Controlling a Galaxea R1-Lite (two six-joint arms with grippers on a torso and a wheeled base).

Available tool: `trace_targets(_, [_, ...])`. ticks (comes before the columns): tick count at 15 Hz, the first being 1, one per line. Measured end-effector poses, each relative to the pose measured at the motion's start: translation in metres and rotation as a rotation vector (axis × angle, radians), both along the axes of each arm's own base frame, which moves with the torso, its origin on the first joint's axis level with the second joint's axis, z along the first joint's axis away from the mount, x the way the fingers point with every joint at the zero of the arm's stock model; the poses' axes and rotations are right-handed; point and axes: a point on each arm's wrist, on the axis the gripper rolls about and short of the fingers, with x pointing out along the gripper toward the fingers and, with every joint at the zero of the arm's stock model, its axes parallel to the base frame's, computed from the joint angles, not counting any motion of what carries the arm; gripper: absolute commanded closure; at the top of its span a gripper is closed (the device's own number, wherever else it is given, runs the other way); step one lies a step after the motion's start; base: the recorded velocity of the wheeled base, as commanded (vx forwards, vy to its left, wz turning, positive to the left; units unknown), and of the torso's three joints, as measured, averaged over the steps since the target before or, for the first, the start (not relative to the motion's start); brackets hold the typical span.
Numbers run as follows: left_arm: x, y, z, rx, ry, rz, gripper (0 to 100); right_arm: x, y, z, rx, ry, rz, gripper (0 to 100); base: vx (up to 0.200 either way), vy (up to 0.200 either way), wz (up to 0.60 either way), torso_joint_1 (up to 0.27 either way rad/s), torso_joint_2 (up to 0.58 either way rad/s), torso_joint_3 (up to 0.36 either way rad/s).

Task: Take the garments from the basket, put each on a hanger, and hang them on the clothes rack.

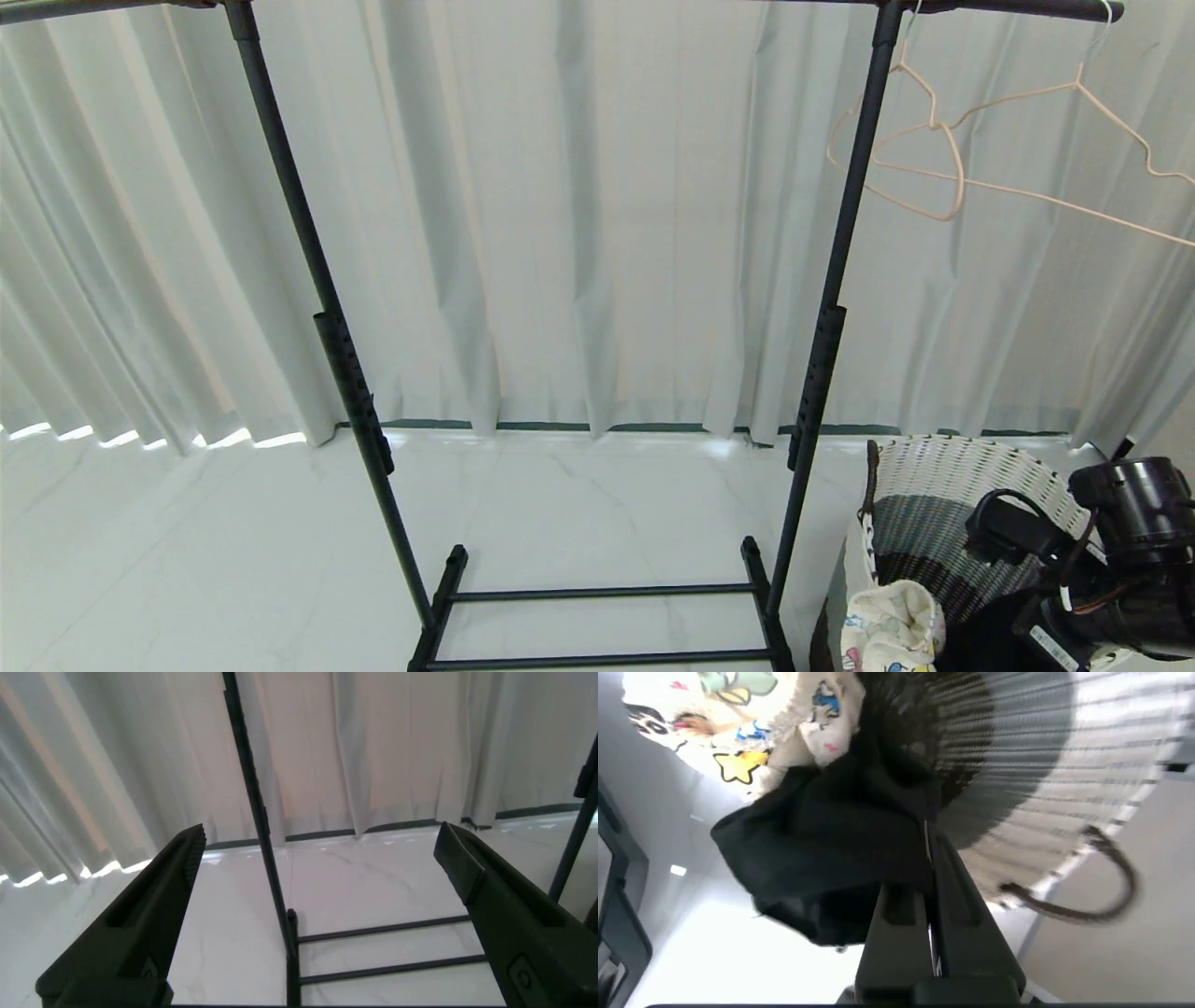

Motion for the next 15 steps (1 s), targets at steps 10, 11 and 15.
trace_targets(10, [0.000, 0.000, -0.001, 0.008, 0.008, -0.007, 0, -0.089, -0.005, 0.177, 0.037, -0.229, 0.022, 100, -0.080, 0.000, 0.00, 0.003, 0.00, 0.001])
trace_targets(11, [0.000, 0.000, -0.001, 0.008, 0.007, -0.007, 0, -0.094, -0.005, 0.185, 0.040, -0.267, 0.031, 100, -0.200, 0.000, 0.00, -0.002, 0.00, 0.012])
trace_targets(15, [0.000, 0.000, -0.001, 0.008, 0.007, -0.008, 0, -0.104, 0.000, 0.196, 0.055, -0.329, 0.089, 100, -0.200, 0.000, 0.00, 0.001, 0.00, 0.002])
